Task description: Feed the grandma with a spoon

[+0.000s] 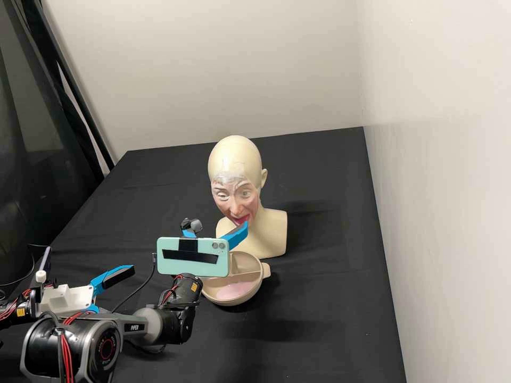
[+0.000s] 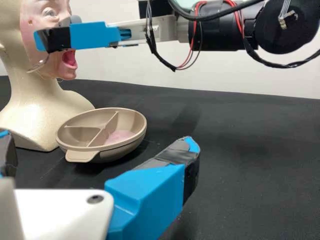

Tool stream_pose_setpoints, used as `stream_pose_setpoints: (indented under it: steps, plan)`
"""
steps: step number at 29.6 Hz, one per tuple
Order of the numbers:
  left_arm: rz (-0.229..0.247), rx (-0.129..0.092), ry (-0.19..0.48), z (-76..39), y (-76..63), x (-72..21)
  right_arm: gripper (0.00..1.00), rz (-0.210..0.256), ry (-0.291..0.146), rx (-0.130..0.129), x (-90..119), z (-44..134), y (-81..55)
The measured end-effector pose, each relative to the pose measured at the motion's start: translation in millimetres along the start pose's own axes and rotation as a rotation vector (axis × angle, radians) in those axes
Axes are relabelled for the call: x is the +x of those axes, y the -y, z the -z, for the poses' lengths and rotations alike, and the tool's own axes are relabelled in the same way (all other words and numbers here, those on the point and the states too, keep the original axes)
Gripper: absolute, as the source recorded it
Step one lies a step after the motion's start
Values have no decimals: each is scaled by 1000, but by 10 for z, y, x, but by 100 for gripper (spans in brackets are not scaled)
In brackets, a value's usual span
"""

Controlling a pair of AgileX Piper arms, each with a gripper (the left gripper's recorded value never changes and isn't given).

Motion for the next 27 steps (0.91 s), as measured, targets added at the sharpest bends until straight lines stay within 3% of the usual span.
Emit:
stream_pose_setpoints:
  steps: [4, 12, 13, 18, 23, 27]
  plan:
    - [0, 0, 0, 0, 0, 0, 100, 19, 7, 4, -94, -60, 11]
    - [1, 1, 6, -17, 4, 0, 100, 47, 4, -13, -202, -85, 44]
    - [1, 1, 6, -17, 4, 0, 0, 45, 0, -13, -203, -80, 39]
    - [1, 1, 6, -17, 4, 0, 0, 19, -35, 6, -224, -54, 22]
    - [1, 1, 6, -17, 4, 0, 0, 15, -33, 21, -229, -72, 5]
    - [-1, 1, 6, -18, -2, -1, 0, 24, -41, 17, -231, -62, 10]
